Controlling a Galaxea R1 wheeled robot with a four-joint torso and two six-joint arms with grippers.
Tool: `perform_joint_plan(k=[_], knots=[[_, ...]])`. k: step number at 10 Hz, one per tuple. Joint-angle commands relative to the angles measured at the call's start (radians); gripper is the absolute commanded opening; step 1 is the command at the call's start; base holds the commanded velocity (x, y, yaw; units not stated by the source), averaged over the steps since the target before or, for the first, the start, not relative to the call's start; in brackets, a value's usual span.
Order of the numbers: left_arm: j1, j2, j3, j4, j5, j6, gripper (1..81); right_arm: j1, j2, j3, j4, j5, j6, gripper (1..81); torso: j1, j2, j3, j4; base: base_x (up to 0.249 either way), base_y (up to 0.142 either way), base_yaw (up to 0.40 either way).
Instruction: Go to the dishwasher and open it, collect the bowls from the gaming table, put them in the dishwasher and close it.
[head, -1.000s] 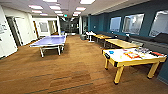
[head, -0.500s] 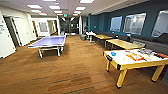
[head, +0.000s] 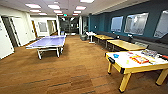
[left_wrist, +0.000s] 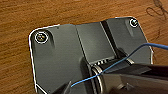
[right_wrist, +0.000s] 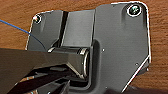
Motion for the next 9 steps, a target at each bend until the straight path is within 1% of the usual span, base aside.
perform_joint_plan(k=[1,4,9], knots=[[-0.048,-0.003,0.0,-0.004,0.05,0.002,81.1,0.049,0.007,0.007,-0.001,-0.047,-0.005,81.1,0.0,0.0,0.0,0.0,0.213,0.0,0.0],[-0.048,-0.003,0.0,-0.004,0.052,0.002,81.1,0.052,0.009,0.007,-0.001,-0.048,-0.005,81.1,0.001,0.0,0.0,0.0,0.141,0.0,0.0],[-0.048,0.004,0.0,-0.003,0.053,0.004,81.1,0.049,0.007,-0.001,0.001,-0.05,-0.004,81.1,0.001,0.001,0.0,0.0,0.0,0.0,0.0]])
